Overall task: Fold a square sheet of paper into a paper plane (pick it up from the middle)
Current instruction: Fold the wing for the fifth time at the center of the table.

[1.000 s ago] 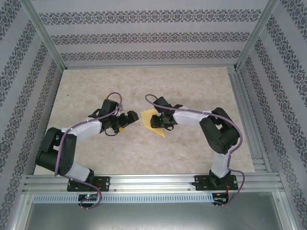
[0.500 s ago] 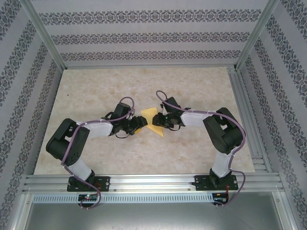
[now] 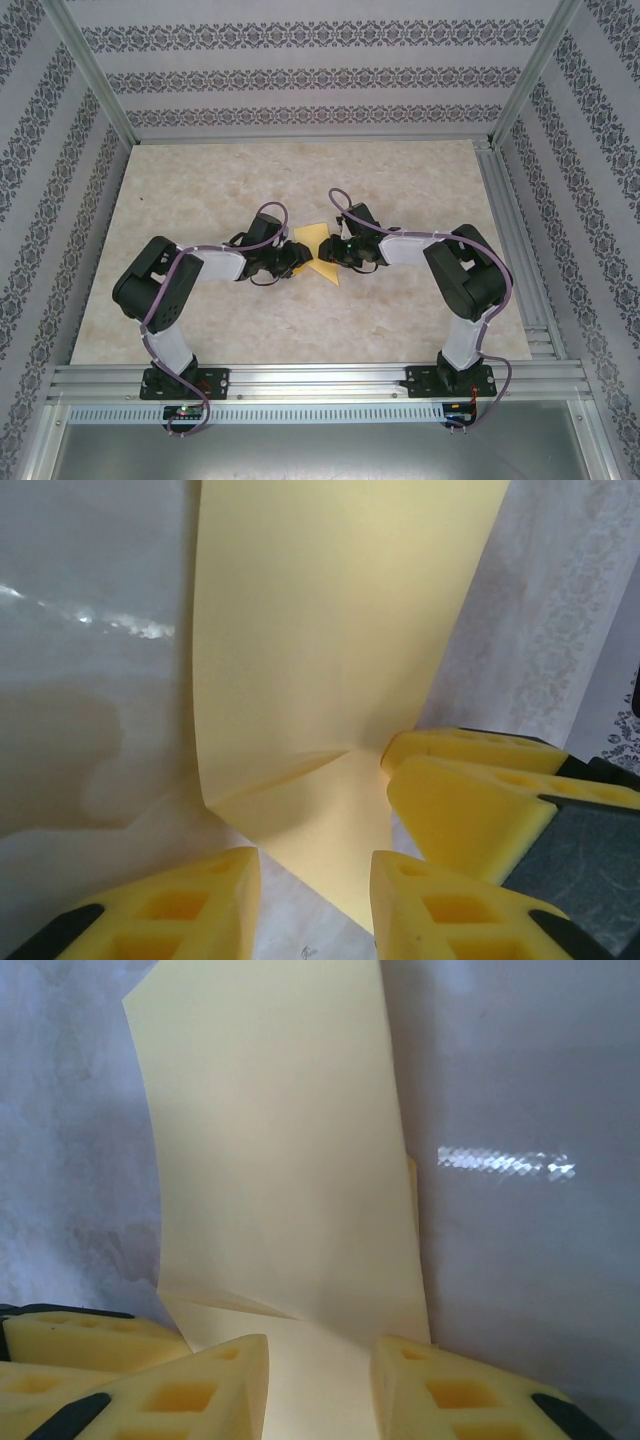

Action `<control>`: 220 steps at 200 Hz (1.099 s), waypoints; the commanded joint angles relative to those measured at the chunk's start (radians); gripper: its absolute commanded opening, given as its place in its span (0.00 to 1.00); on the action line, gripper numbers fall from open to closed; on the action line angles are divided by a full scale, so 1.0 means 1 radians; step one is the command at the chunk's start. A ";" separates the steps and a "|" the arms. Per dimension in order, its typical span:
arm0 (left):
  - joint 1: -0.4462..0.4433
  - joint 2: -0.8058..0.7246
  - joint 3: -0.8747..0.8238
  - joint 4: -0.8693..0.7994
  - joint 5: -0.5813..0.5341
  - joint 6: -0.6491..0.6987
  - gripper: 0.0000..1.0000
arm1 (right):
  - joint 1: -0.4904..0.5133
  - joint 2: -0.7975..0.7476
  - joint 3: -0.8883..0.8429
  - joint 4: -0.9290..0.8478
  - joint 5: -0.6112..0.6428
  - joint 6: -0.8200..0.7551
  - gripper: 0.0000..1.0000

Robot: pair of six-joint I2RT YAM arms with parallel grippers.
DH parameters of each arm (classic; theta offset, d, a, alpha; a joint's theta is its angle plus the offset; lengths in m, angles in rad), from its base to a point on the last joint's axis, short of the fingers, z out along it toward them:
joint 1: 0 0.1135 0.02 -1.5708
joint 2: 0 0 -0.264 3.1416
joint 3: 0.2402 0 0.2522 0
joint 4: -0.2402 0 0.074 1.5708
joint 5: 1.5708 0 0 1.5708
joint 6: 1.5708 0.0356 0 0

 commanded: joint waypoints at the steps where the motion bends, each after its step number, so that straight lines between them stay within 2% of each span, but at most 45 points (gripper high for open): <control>1: -0.010 0.016 0.032 0.053 -0.009 -0.019 0.37 | -0.001 0.018 -0.029 -0.028 0.009 0.007 0.34; 40: -0.012 0.020 0.025 0.041 -0.037 -0.046 0.43 | -0.001 0.020 -0.028 -0.027 0.010 0.007 0.34; 95: -0.012 0.043 0.014 0.163 -0.030 -0.088 0.33 | -0.001 0.021 -0.030 -0.026 0.008 0.002 0.33; 150: -0.011 0.032 -0.032 0.271 -0.029 -0.116 0.31 | -0.008 0.023 -0.029 -0.025 0.006 -0.008 0.33; 182: -0.011 0.012 -0.033 0.242 -0.039 -0.083 0.31 | -0.013 0.023 -0.033 -0.027 0.006 -0.015 0.33; 195: -0.011 0.004 -0.031 0.211 -0.045 -0.069 0.28 | -0.014 0.023 -0.034 -0.026 0.006 -0.016 0.33; 220: -0.011 -0.003 -0.031 0.182 -0.052 -0.049 0.18 | -0.016 0.017 -0.037 -0.022 0.004 -0.028 0.32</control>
